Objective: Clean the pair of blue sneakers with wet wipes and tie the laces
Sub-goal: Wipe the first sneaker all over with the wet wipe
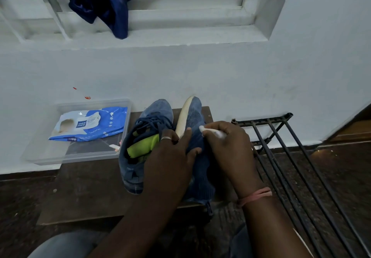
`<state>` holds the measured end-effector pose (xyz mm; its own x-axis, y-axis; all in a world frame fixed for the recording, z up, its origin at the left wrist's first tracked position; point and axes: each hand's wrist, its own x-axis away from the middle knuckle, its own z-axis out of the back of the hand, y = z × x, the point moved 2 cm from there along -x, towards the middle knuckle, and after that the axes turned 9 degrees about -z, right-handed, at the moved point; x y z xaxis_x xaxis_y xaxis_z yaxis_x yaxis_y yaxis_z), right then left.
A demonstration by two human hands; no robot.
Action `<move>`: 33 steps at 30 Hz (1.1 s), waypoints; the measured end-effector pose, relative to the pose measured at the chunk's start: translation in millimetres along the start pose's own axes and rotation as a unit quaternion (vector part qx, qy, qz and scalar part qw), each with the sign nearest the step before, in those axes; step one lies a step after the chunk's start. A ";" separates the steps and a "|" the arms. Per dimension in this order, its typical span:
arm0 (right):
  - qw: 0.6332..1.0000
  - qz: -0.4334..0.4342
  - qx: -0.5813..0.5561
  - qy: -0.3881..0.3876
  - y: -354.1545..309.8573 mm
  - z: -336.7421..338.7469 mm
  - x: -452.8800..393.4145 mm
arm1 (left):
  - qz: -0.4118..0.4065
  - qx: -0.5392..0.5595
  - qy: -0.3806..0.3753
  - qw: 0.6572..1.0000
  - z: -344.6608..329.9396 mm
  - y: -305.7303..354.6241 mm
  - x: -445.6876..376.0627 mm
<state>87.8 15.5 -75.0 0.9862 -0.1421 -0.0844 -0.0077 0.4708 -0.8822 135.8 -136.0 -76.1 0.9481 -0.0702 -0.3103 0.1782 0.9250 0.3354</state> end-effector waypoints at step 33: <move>0.991 -0.058 0.008 -0.122 21.4 13.6 -28.8 | 0.022 0.030 -0.045 0.998 -3.5 -5.3 -5.1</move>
<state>61.5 41.5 -85.2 0.9908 0.0174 0.1341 0.1095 0.4784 -0.8713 129.1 -139.2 -79.4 0.9747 -0.0653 -0.2138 0.1486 0.9038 0.4013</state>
